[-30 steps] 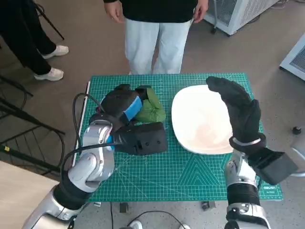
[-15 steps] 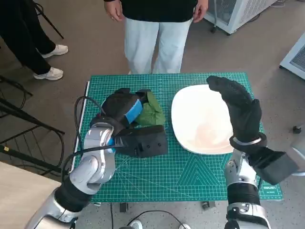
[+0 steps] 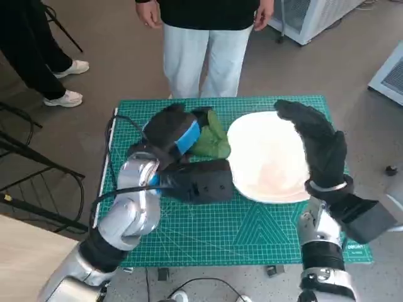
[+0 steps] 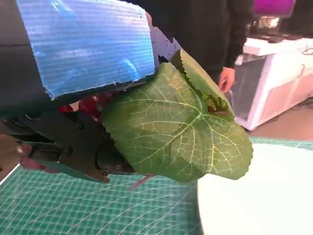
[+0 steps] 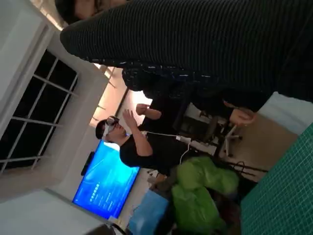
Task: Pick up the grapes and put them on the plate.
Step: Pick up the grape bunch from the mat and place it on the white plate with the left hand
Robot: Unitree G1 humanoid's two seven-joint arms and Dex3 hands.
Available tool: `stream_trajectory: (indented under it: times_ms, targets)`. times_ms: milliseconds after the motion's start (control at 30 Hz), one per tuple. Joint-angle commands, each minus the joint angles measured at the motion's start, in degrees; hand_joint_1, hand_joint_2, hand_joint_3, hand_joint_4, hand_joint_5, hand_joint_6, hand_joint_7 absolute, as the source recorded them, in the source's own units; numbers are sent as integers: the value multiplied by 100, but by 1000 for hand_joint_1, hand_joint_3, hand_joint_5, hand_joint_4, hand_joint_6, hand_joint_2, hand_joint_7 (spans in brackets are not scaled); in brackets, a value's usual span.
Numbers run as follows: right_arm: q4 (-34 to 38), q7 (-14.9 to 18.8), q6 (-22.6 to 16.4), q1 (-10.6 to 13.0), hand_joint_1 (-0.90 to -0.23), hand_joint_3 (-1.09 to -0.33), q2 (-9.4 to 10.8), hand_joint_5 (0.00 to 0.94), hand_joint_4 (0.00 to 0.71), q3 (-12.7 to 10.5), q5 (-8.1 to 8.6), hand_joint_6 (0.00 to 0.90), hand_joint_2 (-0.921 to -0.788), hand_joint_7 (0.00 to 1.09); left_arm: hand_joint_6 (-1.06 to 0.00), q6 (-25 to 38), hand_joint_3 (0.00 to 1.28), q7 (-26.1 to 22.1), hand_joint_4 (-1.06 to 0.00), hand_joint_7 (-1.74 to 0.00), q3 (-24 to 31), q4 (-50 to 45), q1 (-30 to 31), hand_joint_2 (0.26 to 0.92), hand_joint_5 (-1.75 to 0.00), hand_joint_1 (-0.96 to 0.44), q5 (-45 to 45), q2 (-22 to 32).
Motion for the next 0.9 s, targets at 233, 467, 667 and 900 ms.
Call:
stream_trajectory:
  times_ms: [233,467,667,900]
  targets:
    - [-675,-33,222,402,-563,-632,-50,6,225,56,134,-1,-921,386,-556,-558,163,346,-566,-1130,-166,1071,-761,920,-1409,2,-111,-610]
    - [-1299,-191,332,703,-557,-618,-73,16,251,50,207,-1,-921,445,-512,-1013,204,529,-509,-1194,-286,2139,-1355,920,-1450,2,-290,-1093]
    - [-1632,-370,374,907,-555,-612,-79,18,259,25,184,-1,-921,466,-409,-1379,251,640,-493,-1375,-335,2945,-1779,921,-1382,2,-443,-1362]
    - [-1855,-604,364,1077,-545,-614,-128,12,249,-24,126,-1,-921,460,-364,-1881,307,780,-418,-1403,-331,3858,-2236,921,-1486,3,-668,-1645]
